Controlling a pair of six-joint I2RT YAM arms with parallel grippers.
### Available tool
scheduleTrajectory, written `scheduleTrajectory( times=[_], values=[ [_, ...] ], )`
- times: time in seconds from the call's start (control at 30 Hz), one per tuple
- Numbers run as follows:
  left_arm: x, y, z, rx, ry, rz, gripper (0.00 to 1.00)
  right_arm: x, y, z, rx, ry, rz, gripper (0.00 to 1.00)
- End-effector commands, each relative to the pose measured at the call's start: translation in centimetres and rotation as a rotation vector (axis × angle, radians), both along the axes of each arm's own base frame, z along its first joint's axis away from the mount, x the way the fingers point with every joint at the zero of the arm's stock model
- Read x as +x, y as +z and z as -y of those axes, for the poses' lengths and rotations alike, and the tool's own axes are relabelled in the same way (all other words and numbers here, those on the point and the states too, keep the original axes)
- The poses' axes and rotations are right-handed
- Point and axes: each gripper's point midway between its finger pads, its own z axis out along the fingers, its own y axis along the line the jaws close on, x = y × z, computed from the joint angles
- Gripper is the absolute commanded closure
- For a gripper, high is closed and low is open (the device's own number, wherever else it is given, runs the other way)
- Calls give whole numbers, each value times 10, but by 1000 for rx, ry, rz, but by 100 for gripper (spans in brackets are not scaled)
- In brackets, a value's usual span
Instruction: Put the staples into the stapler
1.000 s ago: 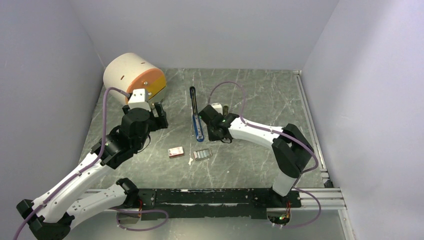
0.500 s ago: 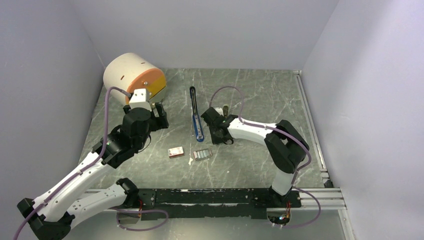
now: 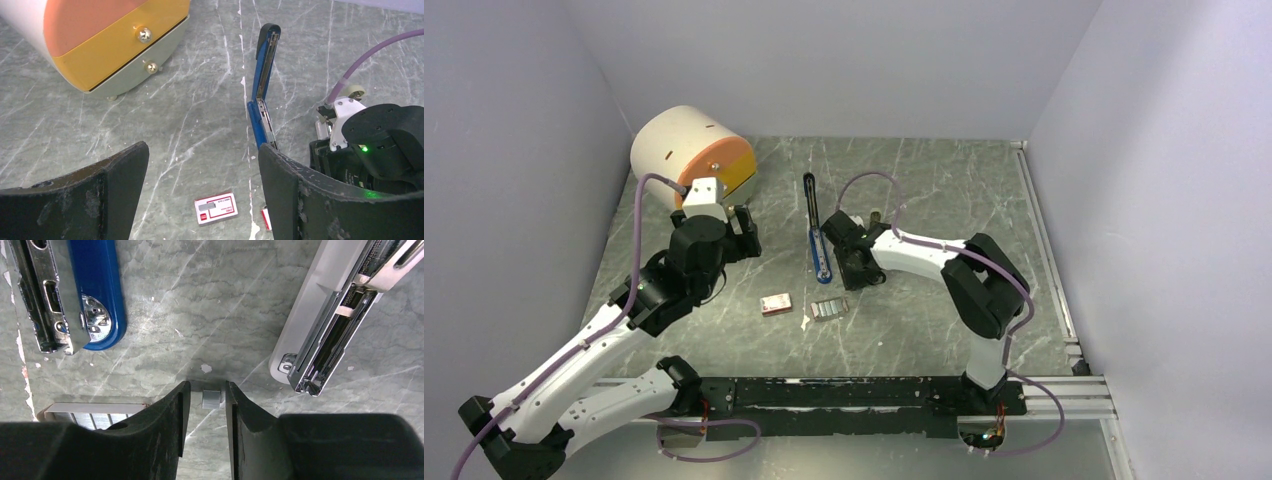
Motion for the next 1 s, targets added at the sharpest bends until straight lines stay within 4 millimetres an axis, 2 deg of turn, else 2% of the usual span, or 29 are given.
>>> scheduleTrajectory(
  times=[0.0, 0.33, 0.57, 0.97],
  values=[
    [0, 0, -3, -3, 13, 6, 15, -1, -4, 4, -39, -21, -43, 64],
    [-2, 2, -3, -16, 3, 13, 15, -6, -9, 6, -45, -61, -65, 70],
    [-3, 2, -4, -14, 4, 10, 15, -5, -13, 12, -69, -72, -53, 77],
    [-1, -1, -1, -9, 3, 3, 15, 12, 10, 7, -8, -84, 53, 77]
  ],
)
